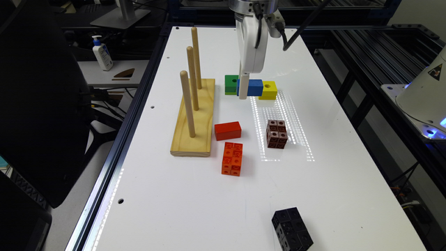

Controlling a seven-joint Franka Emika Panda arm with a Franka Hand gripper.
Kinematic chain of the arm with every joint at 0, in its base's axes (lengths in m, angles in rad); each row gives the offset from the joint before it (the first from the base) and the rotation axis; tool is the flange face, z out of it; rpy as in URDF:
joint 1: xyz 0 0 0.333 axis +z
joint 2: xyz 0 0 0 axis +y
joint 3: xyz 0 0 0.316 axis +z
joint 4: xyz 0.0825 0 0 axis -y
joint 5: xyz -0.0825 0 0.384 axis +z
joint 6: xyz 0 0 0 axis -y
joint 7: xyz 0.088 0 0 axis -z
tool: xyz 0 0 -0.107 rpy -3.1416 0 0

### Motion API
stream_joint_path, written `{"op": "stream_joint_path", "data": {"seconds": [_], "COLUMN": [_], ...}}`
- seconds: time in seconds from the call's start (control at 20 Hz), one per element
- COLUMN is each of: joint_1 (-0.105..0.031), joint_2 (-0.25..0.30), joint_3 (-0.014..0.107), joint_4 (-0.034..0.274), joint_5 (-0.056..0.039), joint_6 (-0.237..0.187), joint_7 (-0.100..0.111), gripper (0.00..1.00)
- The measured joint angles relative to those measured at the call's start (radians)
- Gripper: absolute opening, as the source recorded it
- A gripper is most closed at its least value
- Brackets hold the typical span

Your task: Pick up narrow blue stick.

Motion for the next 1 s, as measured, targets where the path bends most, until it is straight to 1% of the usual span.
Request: {"op": "stream_joint_path", "data": {"seconds": [0.25, 0.35, 0.45, 0.6, 0.7, 0.85, 1.0], "joint_1": [0.0, 0.0, 0.0, 0.0, 0.0, 0.0, 0.0], "joint_2": [-0.002, -0.012, -0.037, -0.077, -0.089, -0.095, -0.135], "joint_3": [0.0, 0.0, 0.0, 0.0, 0.001, 0.001, 0.001], "joint_4": [0.001, 0.001, 0.001, 0.001, 0.001, 0.002, 0.008], "joint_5": [0.0, 0.0, 0.0, 0.0, 0.0, 0.0, 0.0], "joint_6": [0.0, -0.004, -0.023, -0.064, -0.075, -0.077, -0.119], "joint_7": [0.0, 0.0, 0.0, 0.0, 0.0, 0.0, 0.0], "gripper": [0.0, 0.0, 0.0, 0.0, 0.0, 0.0, 0.0]}}
